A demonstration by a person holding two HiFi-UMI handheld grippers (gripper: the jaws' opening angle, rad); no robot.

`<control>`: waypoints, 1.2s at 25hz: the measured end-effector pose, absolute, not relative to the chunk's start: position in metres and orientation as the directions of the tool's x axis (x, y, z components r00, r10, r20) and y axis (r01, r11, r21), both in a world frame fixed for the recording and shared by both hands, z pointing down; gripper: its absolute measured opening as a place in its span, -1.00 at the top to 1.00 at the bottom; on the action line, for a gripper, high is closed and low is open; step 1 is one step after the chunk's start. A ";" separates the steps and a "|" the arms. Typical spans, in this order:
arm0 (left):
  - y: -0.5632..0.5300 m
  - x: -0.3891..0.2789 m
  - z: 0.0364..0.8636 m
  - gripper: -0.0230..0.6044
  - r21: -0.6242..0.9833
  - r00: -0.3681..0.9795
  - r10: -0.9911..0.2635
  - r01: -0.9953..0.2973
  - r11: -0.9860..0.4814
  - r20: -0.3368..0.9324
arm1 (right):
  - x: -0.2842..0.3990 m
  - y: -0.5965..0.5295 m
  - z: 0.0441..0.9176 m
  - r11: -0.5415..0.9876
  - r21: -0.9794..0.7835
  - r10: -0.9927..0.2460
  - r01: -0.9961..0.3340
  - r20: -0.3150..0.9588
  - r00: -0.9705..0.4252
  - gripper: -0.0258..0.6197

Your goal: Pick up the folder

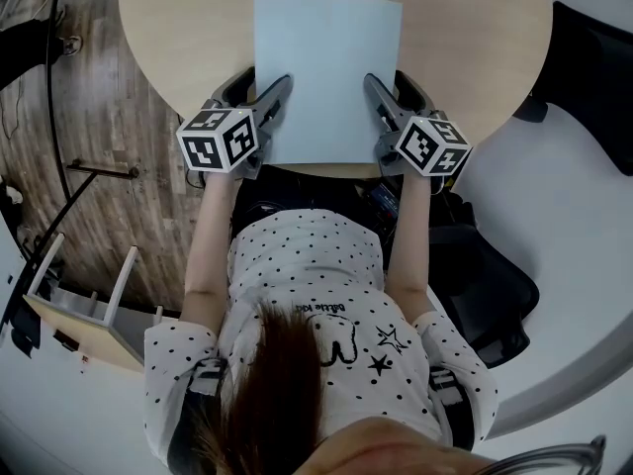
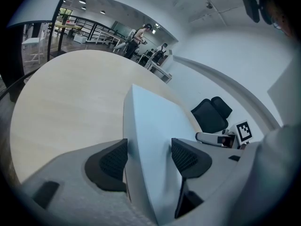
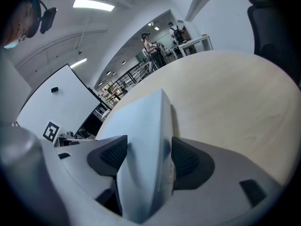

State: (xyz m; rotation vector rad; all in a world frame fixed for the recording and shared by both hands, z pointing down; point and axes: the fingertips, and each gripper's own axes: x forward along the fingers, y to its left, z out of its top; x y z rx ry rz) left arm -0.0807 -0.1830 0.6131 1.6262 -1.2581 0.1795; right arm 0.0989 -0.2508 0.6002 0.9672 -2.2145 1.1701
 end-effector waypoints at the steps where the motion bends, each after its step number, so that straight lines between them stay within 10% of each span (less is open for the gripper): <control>1: -0.183 -0.080 0.613 0.01 0.615 0.441 -0.630 -0.785 0.074 0.639 | 0.099 -0.250 0.601 0.387 -0.531 -0.366 -0.754 0.662 -0.654 0.04; 30: -0.184 -0.079 0.620 0.00 0.623 0.457 -0.598 -0.777 0.091 0.658 | 0.098 -0.251 0.606 0.405 -0.530 -0.341 -0.745 0.669 -0.661 0.04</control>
